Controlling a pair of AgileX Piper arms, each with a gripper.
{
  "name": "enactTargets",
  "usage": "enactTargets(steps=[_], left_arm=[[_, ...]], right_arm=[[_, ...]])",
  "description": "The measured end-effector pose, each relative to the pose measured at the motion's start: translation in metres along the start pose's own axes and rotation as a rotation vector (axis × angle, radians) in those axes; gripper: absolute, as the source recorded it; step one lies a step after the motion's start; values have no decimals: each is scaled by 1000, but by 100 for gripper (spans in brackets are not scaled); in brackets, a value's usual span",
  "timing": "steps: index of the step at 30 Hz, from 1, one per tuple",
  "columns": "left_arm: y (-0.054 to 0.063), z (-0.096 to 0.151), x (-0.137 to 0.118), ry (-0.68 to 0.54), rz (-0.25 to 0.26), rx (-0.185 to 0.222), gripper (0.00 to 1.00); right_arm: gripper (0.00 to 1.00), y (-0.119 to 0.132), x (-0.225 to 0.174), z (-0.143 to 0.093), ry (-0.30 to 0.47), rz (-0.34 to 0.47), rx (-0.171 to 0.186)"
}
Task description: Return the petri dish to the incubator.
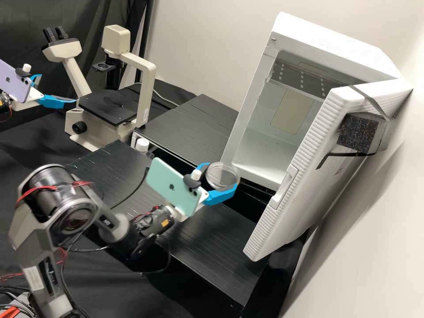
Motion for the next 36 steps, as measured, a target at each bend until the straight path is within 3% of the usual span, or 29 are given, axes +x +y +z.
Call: enactTargets(steps=[7, 13, 17, 25, 36], left_arm=[[0, 0, 0, 0, 0, 0, 100], [0, 0, 0, 0, 0, 0, 100], [0, 0, 0, 0, 0, 0, 100], [0, 0, 0, 0, 0, 0, 100], [0, 0, 0, 0, 0, 0, 100]], right_arm=[[0, 17, 73, 17, -49, 27, -23], [0, 28, 128, 26, -56, 49, 32], [0, 28, 157, 31, -65, 37, 29], [0, 17, 200, 48, -101, -36, 45], [0, 5, 235, 56, -137, -66, 51]])
